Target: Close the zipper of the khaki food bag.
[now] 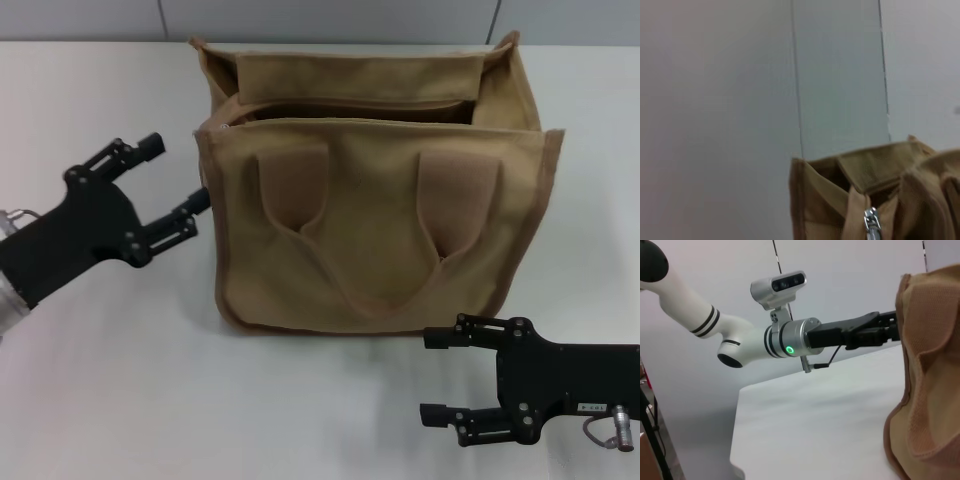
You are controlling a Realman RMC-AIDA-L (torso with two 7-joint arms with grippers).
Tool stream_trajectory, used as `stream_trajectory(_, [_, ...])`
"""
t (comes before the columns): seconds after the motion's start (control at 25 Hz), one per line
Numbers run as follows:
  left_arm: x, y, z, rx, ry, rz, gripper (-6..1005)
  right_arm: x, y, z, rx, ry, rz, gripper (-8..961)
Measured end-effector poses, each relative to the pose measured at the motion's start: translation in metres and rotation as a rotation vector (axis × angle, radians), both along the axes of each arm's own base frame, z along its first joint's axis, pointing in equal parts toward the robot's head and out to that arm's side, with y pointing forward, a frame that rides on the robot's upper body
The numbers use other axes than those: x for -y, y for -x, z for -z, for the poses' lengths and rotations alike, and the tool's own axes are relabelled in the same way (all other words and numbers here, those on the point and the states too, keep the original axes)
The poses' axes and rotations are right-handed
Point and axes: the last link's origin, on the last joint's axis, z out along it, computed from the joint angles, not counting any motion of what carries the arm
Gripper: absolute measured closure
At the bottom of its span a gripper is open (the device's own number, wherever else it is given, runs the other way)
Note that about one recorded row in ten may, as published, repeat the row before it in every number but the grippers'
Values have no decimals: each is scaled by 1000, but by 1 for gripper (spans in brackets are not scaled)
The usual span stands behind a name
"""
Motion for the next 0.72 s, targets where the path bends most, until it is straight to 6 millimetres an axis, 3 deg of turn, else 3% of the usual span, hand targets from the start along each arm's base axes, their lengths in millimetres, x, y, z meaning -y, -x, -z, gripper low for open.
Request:
stream_trajectory(0.32, [-24, -1, 2, -84, -104, -29, 273, 0, 0, 0, 1, 4, 7, 138])
stream_trajectory(0.72, [-30, -2, -8, -56, -259, -44, 287, 0, 0, 0, -7, 1, 10, 138])
